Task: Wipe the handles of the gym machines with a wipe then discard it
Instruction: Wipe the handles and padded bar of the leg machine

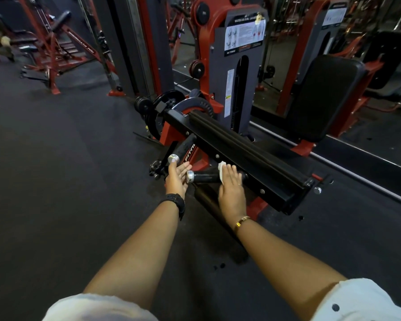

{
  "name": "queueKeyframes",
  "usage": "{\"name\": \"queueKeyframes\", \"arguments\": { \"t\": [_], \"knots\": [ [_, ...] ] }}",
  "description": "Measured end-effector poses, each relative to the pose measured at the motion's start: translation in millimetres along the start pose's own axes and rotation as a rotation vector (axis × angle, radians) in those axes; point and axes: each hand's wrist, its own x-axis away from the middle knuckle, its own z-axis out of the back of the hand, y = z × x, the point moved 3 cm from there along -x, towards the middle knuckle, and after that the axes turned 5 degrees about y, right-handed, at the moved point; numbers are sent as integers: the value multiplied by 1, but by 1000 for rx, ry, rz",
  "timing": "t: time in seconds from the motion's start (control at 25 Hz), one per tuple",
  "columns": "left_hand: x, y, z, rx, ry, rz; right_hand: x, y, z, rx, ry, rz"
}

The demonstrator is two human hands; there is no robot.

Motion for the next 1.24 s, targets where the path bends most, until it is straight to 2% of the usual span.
{"name": "queueKeyframes", "arguments": {
  "t": [0.12, 0.2, 0.32, 0.4, 0.52, 0.64, 0.76, 0.84, 1.0, 1.12, 1.24],
  "knots": [
    [1, 3, 6, 69, 19, 12, -16, -44, -6, -326, 7, -122],
    [1, 4, 10, 118, 26, 1, -23, -67, -7, -336, -42, -10],
    [0, 6, 16, 143, 16, 40, -33, -82, -13, -40, -144, 362],
    [-1, 7, 18, 138, 7, 75, -39, -83, -23, 162, -304, 426],
    [-4, 9, 21, 154, 4, 104, -40, -89, -33, 298, -411, 517],
    [-8, 11, 20, 144, 2, 123, -33, -85, -36, 450, -447, 796],
    [-9, 12, 16, 158, -3, 138, -35, -70, -24, 485, -467, 1042],
    [-8, 12, 14, 153, -2, 129, -35, -69, -19, 478, -402, 1068],
    [-6, 13, 12, 135, 16, 122, -35, -83, -35, 561, -437, 834],
    [-6, 15, 9, 129, 16, 142, -33, -83, -32, 574, -440, 954],
    [-5, 18, 4, 129, 11, 146, -27, -63, -16, 487, -350, 1129]
  ]
}}
